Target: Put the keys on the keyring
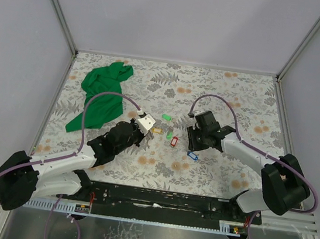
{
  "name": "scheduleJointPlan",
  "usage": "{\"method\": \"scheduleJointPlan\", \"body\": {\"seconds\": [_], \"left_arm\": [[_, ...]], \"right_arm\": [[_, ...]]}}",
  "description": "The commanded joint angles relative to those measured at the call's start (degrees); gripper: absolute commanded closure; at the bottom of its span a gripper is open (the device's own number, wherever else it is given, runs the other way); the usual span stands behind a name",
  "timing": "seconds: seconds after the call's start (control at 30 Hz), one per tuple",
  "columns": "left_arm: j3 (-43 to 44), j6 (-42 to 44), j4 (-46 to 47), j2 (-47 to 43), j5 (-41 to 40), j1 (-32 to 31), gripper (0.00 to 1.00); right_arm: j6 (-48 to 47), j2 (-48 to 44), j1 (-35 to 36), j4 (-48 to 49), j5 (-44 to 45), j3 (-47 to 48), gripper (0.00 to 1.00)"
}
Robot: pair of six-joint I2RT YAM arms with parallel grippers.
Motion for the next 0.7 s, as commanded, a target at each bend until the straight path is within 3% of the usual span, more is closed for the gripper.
{"method": "scheduleJointPlan", "body": {"seconds": [0.0, 0.37, 0.6, 0.67], "left_arm": [[1.3, -0.6, 2.8, -0.2, 0.2, 0.3, 1.0], [1.4, -0.7, 2.8, -0.3, 0.3, 0.3, 1.0], [1.4, -0.7, 2.7, -0.3, 0.4, 0.3, 1.0], [1.4, -0.7, 2.6, -0.4, 0.4, 0.3, 1.0]], "right_arm": [[-3.2, 1.5, 0.4, 4.7, -5.5, 0.2, 0.64], [-3.8, 6.9, 1.2, 4.6, -6.0, 1.4, 0.73], [-3.8, 6.5, 1.7, -0.8, -3.6, 4.7, 0.98], [-3.8, 6.6, 1.9, -3.9, -2.7, 6.6, 1.0]]}}
